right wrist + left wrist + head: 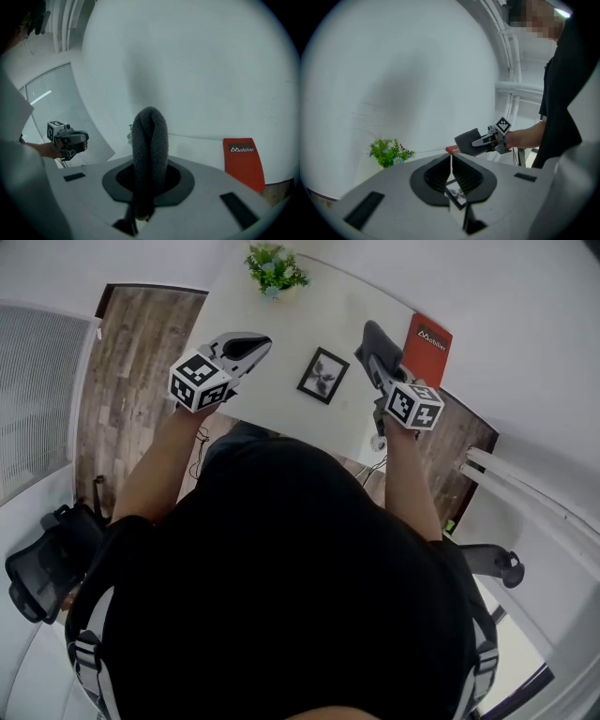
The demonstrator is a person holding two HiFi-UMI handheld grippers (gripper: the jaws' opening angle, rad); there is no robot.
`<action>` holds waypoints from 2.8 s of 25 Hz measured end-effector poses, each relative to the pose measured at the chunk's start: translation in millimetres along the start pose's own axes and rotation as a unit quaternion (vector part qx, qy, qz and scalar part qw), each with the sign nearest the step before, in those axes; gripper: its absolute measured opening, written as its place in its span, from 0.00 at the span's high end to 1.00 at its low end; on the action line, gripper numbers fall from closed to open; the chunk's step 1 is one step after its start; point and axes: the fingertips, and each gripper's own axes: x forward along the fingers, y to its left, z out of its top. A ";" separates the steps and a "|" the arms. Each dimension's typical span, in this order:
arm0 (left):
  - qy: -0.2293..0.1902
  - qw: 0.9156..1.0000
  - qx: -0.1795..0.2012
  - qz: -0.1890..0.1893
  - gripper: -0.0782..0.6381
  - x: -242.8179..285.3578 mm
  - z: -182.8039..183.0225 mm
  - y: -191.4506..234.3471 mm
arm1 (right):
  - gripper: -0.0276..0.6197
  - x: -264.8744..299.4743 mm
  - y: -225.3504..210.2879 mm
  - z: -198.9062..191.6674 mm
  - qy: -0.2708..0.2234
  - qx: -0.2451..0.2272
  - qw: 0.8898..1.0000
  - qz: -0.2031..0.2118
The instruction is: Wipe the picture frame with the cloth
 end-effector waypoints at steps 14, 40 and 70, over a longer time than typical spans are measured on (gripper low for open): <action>0.029 0.999 -0.015 -0.015 0.86 19.7 -24.2 12.4 | 0.89 53.6 -5.1 -21.5 0.062 -0.060 0.996 -0.008; 0.046 0.997 -0.062 0.005 0.86 2.3 -65.6 41.6 | 0.89 128.3 -17.7 -95.1 0.166 -0.196 0.966 -0.033; 0.057 0.995 -0.081 0.011 0.86 -4.4 -84.1 41.5 | 0.89 151.0 6.8 -161.8 0.242 -0.326 0.914 0.011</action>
